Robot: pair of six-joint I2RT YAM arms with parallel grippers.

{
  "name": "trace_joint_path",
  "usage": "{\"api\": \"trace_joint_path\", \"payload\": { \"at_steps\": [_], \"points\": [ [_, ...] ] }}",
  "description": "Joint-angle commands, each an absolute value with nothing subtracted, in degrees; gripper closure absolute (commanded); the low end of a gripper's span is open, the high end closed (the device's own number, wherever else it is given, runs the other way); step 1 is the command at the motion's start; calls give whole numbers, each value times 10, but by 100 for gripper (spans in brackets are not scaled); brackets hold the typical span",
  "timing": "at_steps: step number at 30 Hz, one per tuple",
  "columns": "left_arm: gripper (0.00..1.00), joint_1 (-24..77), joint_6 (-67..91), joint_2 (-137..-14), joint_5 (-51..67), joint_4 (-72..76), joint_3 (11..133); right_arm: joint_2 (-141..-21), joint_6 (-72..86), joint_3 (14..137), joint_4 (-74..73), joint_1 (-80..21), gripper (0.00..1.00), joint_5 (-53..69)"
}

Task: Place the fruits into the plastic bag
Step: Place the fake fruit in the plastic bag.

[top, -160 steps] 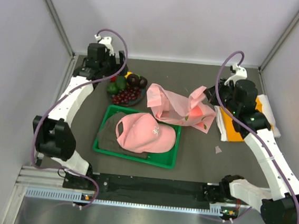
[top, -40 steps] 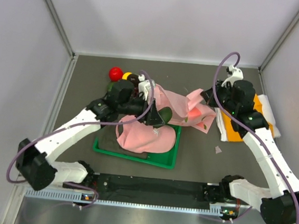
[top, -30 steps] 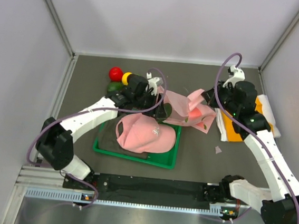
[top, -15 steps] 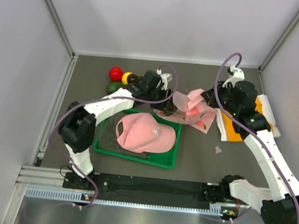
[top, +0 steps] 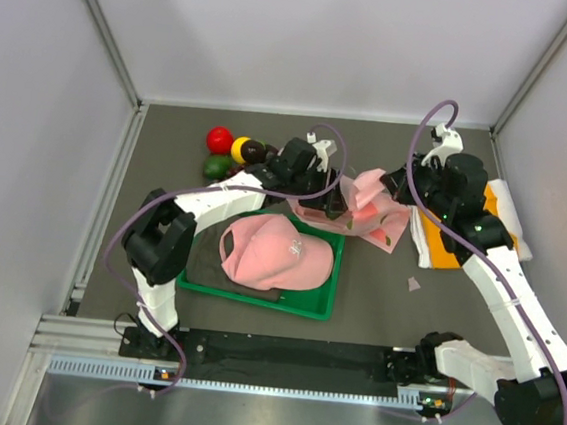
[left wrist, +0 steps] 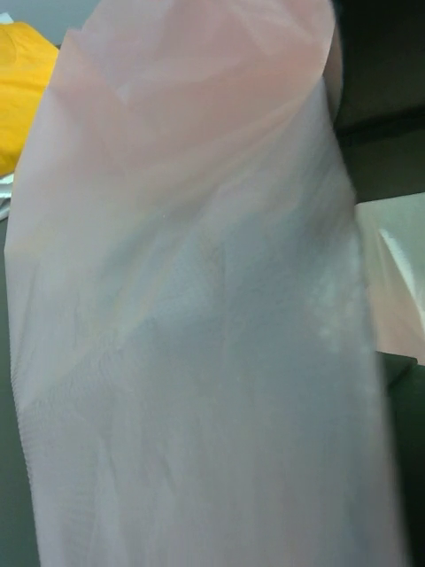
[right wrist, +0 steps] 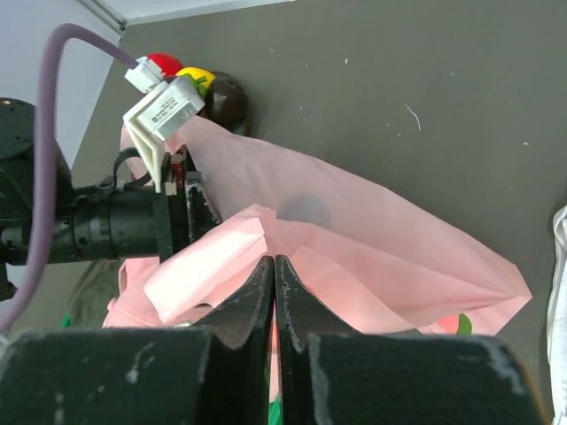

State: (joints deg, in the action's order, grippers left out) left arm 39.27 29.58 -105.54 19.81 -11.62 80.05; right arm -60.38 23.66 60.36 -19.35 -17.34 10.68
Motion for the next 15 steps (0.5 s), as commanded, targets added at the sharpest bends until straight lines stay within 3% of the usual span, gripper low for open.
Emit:
{"api": "trace_joint_path", "payload": {
  "at_steps": [1, 8, 15],
  "points": [
    [34, 395, 304, -1058, 187, -73, 822, -592, 238, 606, -179, -170, 100, 112],
    [10, 396, 295, -1045, 169, -91, 820, -591, 238, 607, -180, -170, 100, 111],
    [8, 396, 283, -1029, 180, -101, 814, -590, 238, 608, -181, -171, 100, 107]
  ]
}}
